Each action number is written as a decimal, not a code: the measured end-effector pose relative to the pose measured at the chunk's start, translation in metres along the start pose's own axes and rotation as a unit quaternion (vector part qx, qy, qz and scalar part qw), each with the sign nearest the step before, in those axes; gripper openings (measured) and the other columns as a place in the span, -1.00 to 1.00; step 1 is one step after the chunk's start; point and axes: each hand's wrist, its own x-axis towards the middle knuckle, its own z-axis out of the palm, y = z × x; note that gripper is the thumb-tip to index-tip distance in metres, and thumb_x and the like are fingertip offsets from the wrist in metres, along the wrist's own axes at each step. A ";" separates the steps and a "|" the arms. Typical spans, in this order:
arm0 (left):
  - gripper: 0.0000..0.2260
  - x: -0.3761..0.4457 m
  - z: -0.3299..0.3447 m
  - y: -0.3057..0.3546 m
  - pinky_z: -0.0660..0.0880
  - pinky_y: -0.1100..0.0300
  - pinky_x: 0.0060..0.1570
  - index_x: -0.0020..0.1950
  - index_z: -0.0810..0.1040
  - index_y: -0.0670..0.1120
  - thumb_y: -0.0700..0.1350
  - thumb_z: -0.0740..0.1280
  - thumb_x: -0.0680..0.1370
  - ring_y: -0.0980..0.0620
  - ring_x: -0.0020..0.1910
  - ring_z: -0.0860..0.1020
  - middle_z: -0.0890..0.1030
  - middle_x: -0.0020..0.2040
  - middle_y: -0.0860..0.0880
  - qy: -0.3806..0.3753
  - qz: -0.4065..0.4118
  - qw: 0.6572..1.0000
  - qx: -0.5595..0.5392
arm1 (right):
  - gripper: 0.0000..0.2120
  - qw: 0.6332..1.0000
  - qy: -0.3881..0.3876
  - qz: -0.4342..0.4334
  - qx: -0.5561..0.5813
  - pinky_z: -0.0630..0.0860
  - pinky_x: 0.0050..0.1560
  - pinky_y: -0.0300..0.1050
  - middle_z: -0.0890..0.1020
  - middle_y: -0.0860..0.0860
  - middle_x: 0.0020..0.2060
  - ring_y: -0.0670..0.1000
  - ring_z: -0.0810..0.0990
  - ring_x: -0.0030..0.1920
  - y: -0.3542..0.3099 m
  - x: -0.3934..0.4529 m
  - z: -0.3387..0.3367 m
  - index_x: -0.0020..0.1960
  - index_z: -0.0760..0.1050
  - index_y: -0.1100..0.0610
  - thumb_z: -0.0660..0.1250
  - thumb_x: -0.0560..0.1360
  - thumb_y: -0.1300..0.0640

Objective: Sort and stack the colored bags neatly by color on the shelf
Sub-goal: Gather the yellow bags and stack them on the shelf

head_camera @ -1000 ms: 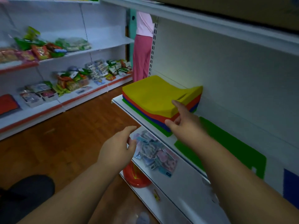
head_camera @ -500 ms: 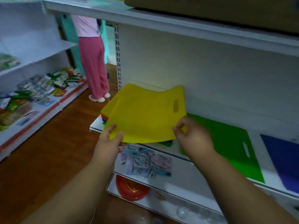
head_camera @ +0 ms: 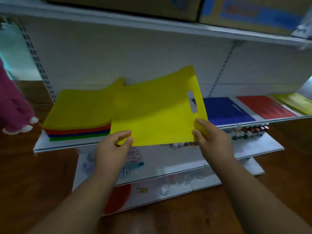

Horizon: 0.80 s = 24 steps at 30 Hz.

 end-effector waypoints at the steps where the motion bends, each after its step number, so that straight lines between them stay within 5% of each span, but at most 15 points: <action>1: -0.75 -0.004 0.013 0.006 0.38 0.29 -0.03 0.24 0.62 0.03 -0.07 0.40 0.56 0.17 0.07 0.45 0.55 0.12 0.13 -0.016 0.001 1.000 -0.017 | -0.60 1.000 0.009 0.012 -0.001 0.49 0.24 0.06 0.60 0.03 0.25 0.11 0.55 0.24 0.011 -0.005 -0.010 0.39 0.46 -0.03 0.33 0.57 -0.03; 6: -0.77 -0.012 0.090 0.044 0.49 0.06 0.13 0.15 0.60 0.14 -0.09 0.44 0.52 0.03 0.15 0.53 0.57 0.16 0.07 -0.081 0.016 0.995 -0.050 | -0.60 0.992 0.099 0.079 0.002 0.47 0.16 -0.05 0.62 0.02 0.22 0.09 0.57 0.22 0.081 -0.026 -0.075 0.39 0.48 -0.01 0.35 0.57 0.00; 9: -0.74 -0.026 0.166 0.072 0.43 0.16 0.18 0.17 0.63 0.07 -0.16 0.45 0.51 0.11 0.15 0.51 0.59 0.13 0.08 -0.141 0.081 0.987 -0.020 | -0.59 0.983 0.132 0.120 -0.038 0.48 0.15 -0.01 0.63 0.06 0.21 0.12 0.57 0.22 0.146 -0.038 -0.122 0.39 0.47 0.01 0.35 0.57 0.00; 17: -0.69 -0.095 0.377 0.151 0.39 0.15 0.00 0.29 0.59 0.09 -0.13 0.37 0.56 -0.01 0.05 0.53 0.59 0.09 0.01 -0.230 0.192 0.952 0.054 | -0.62 0.957 0.178 0.206 -0.104 0.44 0.05 -0.14 0.64 0.02 0.19 0.08 0.58 0.20 0.318 -0.054 -0.258 0.35 0.52 0.01 0.38 0.54 0.01; 24: -0.71 -0.093 0.487 0.173 0.37 0.16 -0.02 0.28 0.60 0.06 -0.12 0.37 0.56 -0.08 0.12 0.54 0.60 0.13 -0.05 -0.228 0.187 0.951 0.093 | -0.65 0.956 0.171 0.229 -0.073 0.38 0.04 -0.24 0.65 0.00 0.19 0.03 0.59 0.21 0.425 -0.001 -0.287 0.31 0.55 0.01 0.39 0.54 0.04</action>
